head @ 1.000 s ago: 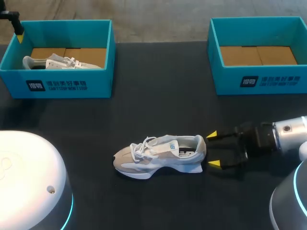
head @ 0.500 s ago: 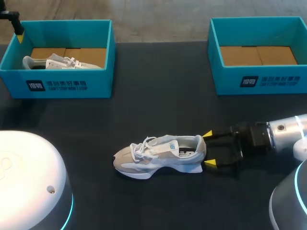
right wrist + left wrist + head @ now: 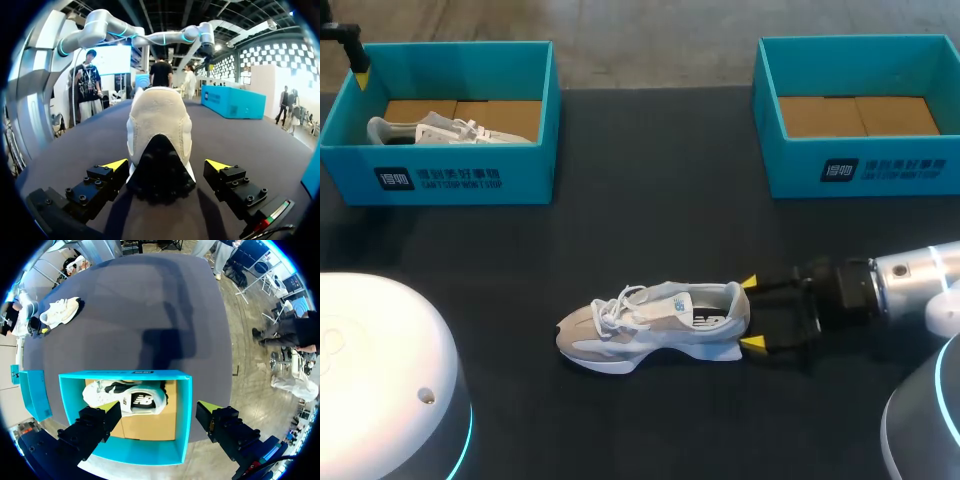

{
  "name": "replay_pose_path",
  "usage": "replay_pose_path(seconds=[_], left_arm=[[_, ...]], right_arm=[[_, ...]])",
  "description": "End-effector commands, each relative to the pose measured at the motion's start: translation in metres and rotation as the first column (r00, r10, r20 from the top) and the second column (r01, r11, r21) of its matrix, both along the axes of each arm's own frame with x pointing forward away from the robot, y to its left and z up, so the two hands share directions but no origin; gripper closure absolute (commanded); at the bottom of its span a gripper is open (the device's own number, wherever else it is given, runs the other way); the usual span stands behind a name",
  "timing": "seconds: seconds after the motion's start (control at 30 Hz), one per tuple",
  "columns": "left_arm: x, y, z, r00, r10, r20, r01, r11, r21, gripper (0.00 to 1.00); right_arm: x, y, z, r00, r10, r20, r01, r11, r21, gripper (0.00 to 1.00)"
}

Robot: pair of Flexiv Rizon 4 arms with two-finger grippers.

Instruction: Take the shoe out of the shoebox, open the shoe tongue, remove and reinsert the insole, then place the shoe into the shoebox

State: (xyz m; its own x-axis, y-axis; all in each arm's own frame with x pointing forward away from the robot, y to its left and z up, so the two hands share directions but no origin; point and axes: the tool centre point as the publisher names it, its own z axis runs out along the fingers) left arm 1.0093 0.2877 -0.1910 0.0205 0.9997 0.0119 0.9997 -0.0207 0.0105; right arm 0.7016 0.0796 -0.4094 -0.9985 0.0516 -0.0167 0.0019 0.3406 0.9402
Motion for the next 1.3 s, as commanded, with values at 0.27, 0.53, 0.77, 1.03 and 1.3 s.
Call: replay_pose_path(seconds=[0.27, 0.53, 0.77, 1.03, 1.3], left_arm=[[0.000, 0.000, 0.001, 1.000, -0.001, 0.000, 0.001, 1.000, 0.003, 0.00], [0.000, 0.000, 0.001, 1.000, -0.001, 0.000, 0.001, 1.000, 0.003, 0.00], [0.000, 0.000, 0.001, 1.000, -0.001, 0.000, 0.001, 1.000, 0.003, 0.00], [0.000, 0.000, 0.001, 1.000, -0.001, 0.000, 0.001, 1.000, 0.003, 0.00], [0.000, 0.000, 0.001, 1.000, -0.001, 0.000, 0.001, 1.000, 0.003, 0.00]], right_arm=[[0.003, 0.010, -0.002, 1.000, 0.001, -0.012, -0.001, 1.000, 0.004, 0.00], [0.001, 0.015, -0.001, 0.999, -0.004, -0.036, 0.004, 1.000, 0.005, 0.00], [0.001, 0.016, -0.001, 0.998, -0.026, -0.057, 0.026, 1.000, 0.006, 0.00], [-0.001, 0.017, -0.002, 0.998, -0.043, -0.051, 0.044, 0.999, 0.025, 0.00], [-0.002, 0.018, -0.007, 0.998, -0.026, -0.060, 0.029, 0.998, 0.053, 0.00]])
